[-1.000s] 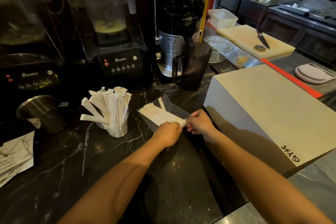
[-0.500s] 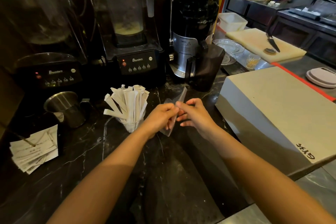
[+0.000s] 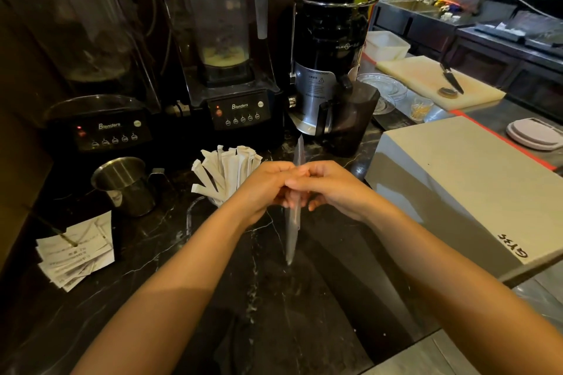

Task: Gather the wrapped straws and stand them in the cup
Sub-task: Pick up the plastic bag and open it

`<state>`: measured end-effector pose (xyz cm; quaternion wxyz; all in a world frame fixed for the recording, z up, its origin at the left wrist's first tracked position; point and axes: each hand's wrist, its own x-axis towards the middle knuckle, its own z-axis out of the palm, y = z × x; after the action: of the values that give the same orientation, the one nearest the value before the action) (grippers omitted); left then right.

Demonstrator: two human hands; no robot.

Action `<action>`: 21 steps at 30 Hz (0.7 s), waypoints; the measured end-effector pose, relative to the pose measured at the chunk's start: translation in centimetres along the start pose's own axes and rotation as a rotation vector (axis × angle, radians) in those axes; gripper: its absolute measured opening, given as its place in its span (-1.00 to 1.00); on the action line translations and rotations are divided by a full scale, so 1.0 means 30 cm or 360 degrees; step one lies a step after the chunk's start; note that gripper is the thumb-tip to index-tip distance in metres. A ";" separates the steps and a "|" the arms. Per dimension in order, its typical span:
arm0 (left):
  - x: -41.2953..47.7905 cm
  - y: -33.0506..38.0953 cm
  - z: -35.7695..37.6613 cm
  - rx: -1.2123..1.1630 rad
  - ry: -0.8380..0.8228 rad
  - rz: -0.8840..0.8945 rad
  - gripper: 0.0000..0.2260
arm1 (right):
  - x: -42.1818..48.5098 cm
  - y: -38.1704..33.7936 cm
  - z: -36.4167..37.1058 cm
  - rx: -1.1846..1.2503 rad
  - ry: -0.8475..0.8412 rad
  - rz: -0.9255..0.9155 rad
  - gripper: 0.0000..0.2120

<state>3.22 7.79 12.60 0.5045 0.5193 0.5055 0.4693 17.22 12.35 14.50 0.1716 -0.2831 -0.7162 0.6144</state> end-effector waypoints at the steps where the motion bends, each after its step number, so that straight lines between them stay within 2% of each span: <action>1: -0.005 0.000 -0.006 -0.0006 -0.0019 -0.0011 -0.73 | 0.000 -0.003 0.001 -0.0008 -0.0032 0.0004 -0.89; 6: -0.033 -0.016 -0.026 -0.0087 -0.0067 -0.0102 -0.74 | -0.002 0.001 0.019 0.0031 -0.0183 0.0066 -0.82; 9: -0.048 -0.018 -0.023 -0.0158 -0.0107 -0.0089 -0.74 | 0.004 0.016 0.034 0.0186 -0.0140 0.0073 -0.79; 14: -0.074 -0.026 0.003 -0.0289 0.0004 -0.0051 -0.72 | 0.001 0.040 0.069 0.0476 -0.0054 0.0007 -0.67; 21: -0.108 -0.059 0.026 -0.0179 0.0055 0.0002 -0.72 | -0.011 0.087 0.111 0.0629 0.0035 -0.0045 -0.77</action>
<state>3.76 4.48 10.87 0.5239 0.4823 0.4866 0.5062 16.01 9.74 11.35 0.2401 -0.2406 -0.5837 0.7374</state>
